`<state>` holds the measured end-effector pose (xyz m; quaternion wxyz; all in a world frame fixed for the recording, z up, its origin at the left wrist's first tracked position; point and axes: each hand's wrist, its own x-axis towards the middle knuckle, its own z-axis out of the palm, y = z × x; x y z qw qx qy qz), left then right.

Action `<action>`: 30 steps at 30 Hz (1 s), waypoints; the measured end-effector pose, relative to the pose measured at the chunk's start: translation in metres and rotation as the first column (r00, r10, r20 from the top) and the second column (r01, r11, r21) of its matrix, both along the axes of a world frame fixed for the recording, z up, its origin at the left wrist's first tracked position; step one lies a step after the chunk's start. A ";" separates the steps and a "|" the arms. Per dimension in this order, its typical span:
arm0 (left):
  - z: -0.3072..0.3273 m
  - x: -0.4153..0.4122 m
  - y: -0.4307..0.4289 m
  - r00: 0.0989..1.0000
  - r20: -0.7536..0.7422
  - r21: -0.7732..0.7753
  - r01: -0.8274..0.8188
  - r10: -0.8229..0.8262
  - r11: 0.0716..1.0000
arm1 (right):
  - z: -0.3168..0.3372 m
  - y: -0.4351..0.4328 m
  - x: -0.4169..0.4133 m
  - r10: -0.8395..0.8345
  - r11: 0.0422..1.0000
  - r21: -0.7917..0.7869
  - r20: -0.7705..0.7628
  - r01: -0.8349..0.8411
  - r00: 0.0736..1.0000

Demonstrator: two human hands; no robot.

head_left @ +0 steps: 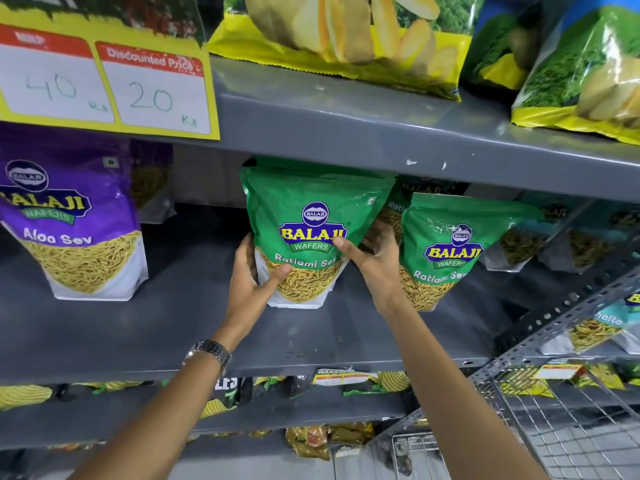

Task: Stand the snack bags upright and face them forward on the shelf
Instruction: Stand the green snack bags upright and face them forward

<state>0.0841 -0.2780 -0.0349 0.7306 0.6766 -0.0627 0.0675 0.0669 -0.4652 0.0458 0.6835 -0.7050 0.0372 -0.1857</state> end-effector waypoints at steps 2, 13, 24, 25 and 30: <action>-0.010 -0.021 -0.011 0.981 0.096 0.001 -0.167 0.166 0.986 | -0.010 -0.001 -0.015 -0.166 0.985 -0.042 0.090 0.170 0.982; 0.005 -0.041 -0.155 0.932 -0.174 0.201 0.349 -0.317 0.915 | -0.050 -0.153 -0.049 -0.561 0.801 0.141 -0.160 0.582 0.812; 0.021 -0.021 -0.180 0.865 -0.308 0.199 0.466 -0.396 0.862 | -0.036 -0.164 -0.040 -0.304 0.947 0.050 -0.178 0.317 0.936; 0.021 -0.022 -0.178 0.865 -0.317 0.206 0.463 -0.389 0.862 | -0.036 -0.164 -0.044 -0.304 0.947 0.056 -0.168 0.317 0.938; 0.011 -0.039 -0.173 0.872 -0.310 0.284 0.466 -0.379 0.838 | -0.044 -0.167 -0.070 -0.320 0.945 0.029 -0.130 0.327 0.938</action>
